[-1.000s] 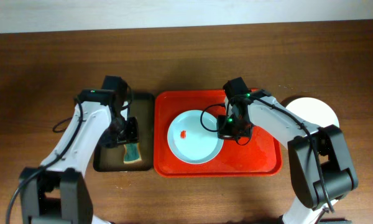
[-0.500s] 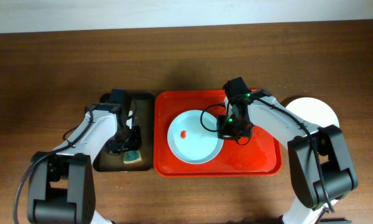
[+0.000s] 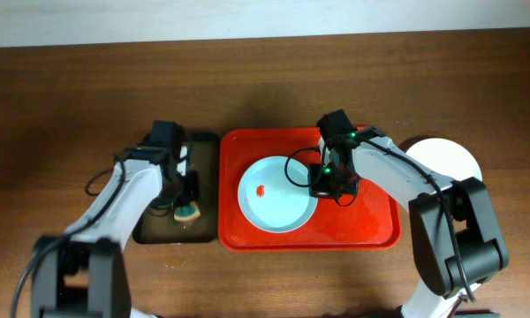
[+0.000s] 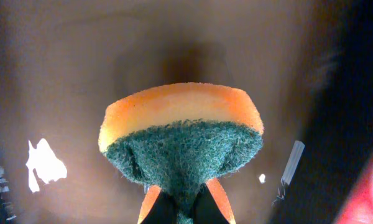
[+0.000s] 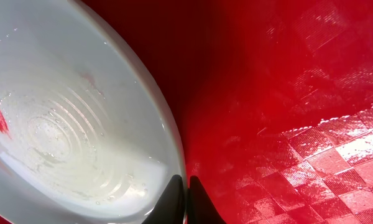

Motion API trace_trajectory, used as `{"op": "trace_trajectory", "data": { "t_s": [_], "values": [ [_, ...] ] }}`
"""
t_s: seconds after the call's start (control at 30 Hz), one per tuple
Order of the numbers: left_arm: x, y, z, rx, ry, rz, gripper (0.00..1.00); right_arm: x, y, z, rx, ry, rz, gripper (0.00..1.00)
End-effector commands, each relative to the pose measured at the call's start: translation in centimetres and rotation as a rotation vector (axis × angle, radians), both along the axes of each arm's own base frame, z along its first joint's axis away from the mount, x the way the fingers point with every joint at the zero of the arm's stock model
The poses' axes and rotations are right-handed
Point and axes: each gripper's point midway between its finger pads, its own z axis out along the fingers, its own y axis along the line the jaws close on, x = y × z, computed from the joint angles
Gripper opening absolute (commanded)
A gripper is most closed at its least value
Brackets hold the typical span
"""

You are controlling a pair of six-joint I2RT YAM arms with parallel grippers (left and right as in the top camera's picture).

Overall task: Clean dirty plates on tray and stack at the side
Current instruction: 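Grasp the green-yellow sponge from the black tray with left gripper, then scrub the held plate with the sponge in left gripper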

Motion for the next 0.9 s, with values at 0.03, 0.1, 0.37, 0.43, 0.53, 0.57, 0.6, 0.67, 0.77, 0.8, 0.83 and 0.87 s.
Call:
{"op": "trace_trajectory", "data": {
  "t_s": [0.03, 0.1, 0.37, 0.43, 0.53, 0.57, 0.6, 0.67, 0.77, 0.8, 0.83, 0.87],
  "values": [
    [3.1, 0.1, 7.6, 0.000, -0.262, -0.030, 0.00, 0.5, 0.3, 0.8, 0.014, -0.025, -0.001, 0.14],
    [3.2, 0.5, 8.0, 0.023, -0.281, -0.024, 0.00, 0.5, 0.3, 0.8, 0.014, -0.025, -0.001, 0.22],
    [3.0, 0.3, 6.6, 0.017, -0.230, -0.029, 0.00, 0.5, 0.3, 0.8, 0.015, -0.026, -0.001, 0.24],
    [2.9, -0.1, 5.6, 0.003, -0.199, -0.052, 0.00, 0.5, 0.3, 0.8, 0.015, -0.025, -0.001, 0.04],
    [2.7, -0.8, 4.6, -0.027, -0.163, -0.107, 0.00, 0.6, 0.6, 0.8, 0.020, -0.031, 0.007, 0.04],
    [2.7, -0.9, 4.3, -0.029, -0.153, -0.110, 0.00, 0.5, 1.0, 0.8, 0.026, -0.040, 0.034, 0.04],
    [2.6, -0.9, 3.9, -0.031, -0.138, -0.114, 0.00, 0.5, 1.4, 0.9, 0.041, -0.051, 0.065, 0.04],
    [2.4, -1.6, 2.7, -0.067, -0.099, -0.143, 0.00, 0.5, 1.7, 1.0, 0.049, -0.055, 0.080, 0.04],
    [2.1, -2.1, 2.5, -0.094, -0.082, -0.164, 0.00, 0.5, 1.6, 1.0, 0.048, -0.056, 0.080, 0.04],
    [2.1, -2.1, 3.0, -0.093, -0.075, -0.158, 0.00, 0.5, 1.6, 1.0, 0.048, -0.056, 0.080, 0.04],
    [2.2, -2.1, 3.7, -0.094, -0.068, -0.149, 0.00, 0.5, 1.6, 1.0, 0.048, -0.055, 0.080, 0.04],
    [2.5, -2.2, 5.3, -0.095, -0.068, -0.149, 0.00, 0.5, 1.6, 1.0, 0.047, -0.053, 0.071, 0.04]
  ]
}}
